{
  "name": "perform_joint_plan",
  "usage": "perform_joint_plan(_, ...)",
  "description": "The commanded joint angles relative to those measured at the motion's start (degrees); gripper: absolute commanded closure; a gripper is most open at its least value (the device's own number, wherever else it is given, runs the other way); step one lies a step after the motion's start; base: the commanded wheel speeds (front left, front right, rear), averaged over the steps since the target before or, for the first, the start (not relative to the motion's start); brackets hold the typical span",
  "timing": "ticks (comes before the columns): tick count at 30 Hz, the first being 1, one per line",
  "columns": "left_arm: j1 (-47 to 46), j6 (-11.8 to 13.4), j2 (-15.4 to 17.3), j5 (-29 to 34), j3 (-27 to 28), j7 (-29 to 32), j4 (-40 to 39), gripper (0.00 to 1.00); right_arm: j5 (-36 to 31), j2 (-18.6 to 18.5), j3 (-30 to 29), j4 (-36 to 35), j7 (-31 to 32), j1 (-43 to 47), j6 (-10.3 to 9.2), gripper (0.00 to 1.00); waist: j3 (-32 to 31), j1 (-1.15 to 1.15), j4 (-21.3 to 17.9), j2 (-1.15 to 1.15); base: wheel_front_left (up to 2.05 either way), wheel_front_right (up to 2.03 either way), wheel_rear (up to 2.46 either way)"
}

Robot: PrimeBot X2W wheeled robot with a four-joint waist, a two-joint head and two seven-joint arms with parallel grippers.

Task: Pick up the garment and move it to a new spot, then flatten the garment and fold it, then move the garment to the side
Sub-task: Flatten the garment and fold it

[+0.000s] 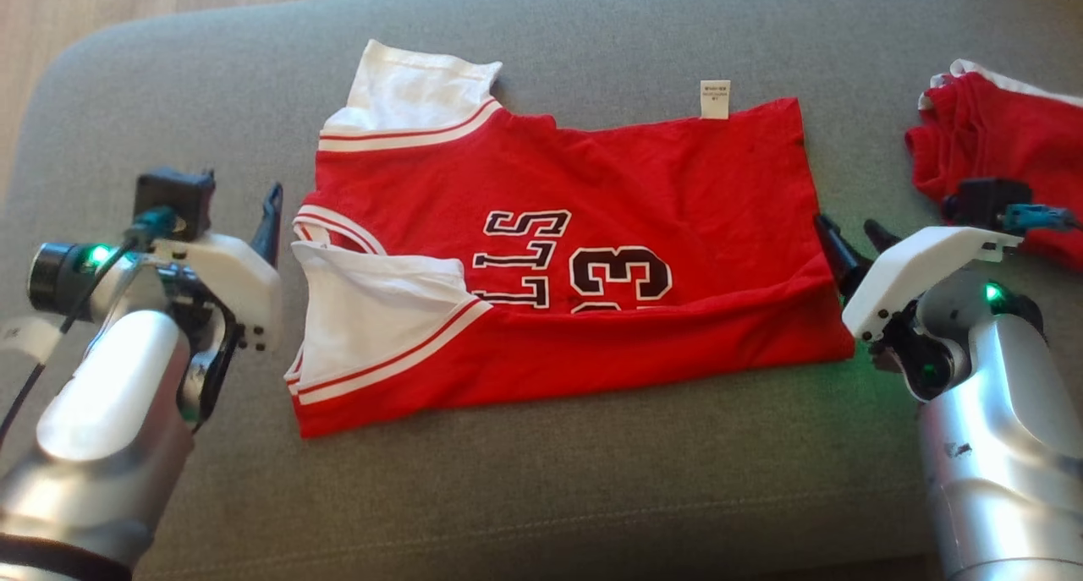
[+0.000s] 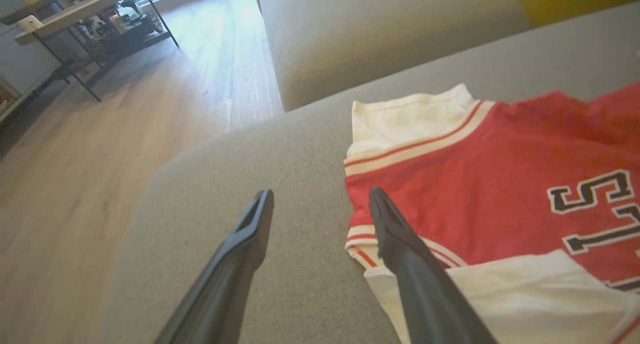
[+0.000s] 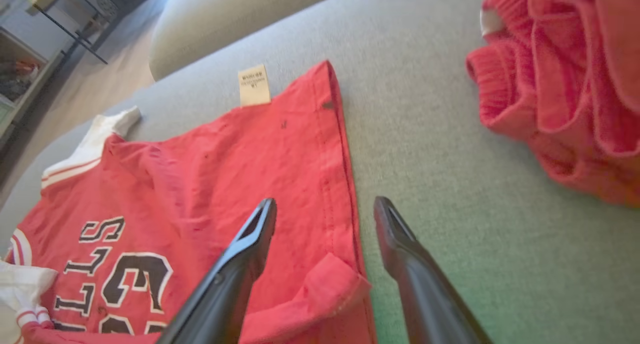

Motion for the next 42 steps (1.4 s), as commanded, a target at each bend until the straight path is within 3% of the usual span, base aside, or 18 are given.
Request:
perform_joint_plan(1, -3.26, 0.98, 1.43, -0.15, 3.2, -1.78, -1.67, 0.0, 0.5, -0.47, 1.79, -2.58, -1.88, -2.31, -0.01, 0.0, -0.7, 0.0, 0.24, 0.0, 0.0, 0.0, 0.0)
perform_joint_plan(8, 1.66, 5.77, -0.2, -3.08, 8.23, -11.34, -9.36, 0.0, 1.46, -3.65, 6.41, -9.81, -12.88, 3.21, -0.01, 0.0, -4.42, 0.0, 1.3, 0.0, 0.0, 0.0, 0.0)
perform_joint_plan(14, 11.34, 9.64, -2.67, -6.7, 13.59, -14.0, -20.92, 0.0, 0.5, -5.0, 6.97, -18.23, -20.15, 12.45, -0.01, 0.0, -7.87, 0.0, 2.03, 0.0, 0.0, 0.0, 0.0)
perform_joint_plan(18, 18.79, 11.32, -4.22, -6.98, 15.76, -14.32, -27.88, 0.0, -2.79, -2.97, 3.34, -24.27, -23.35, 18.41, -0.01, 0.0, -9.66, 0.0, 2.33, 0.0, 0.0, 0.0, 0.0)
perform_joint_plan(22, 25.85, 12.58, -8.24, -5.79, 19.77, -14.37, -34.12, 0.0, -7.11, -1.53, 3.97, -30.19, -25.27, 24.07, -0.01, 0.0, -10.53, 0.0, 2.36, 0.0, 0.0, 0.0, 0.0)
perform_joint_plan(33, 38.38, 8.34, -16.48, 6.56, 25.64, -14.39, -36.71, 0.0, -9.95, -0.36, 3.4, -33.13, -28.4, 33.19, -0.01, 0.0, -11.78, 0.0, 2.79, 0.0, 0.0, 0.0, 0.0)
perform_joint_plan(42, 41.17, 4.22, -20.06, 8.98, 28.84, -14.39, -32.78, 0.0, -8.84, -0.34, 3.53, -31.96, -29.2, 33.53, -0.01, 0.0, -12.0, 0.0, 2.44, 0.0, 0.0, 0.0, 0.0)
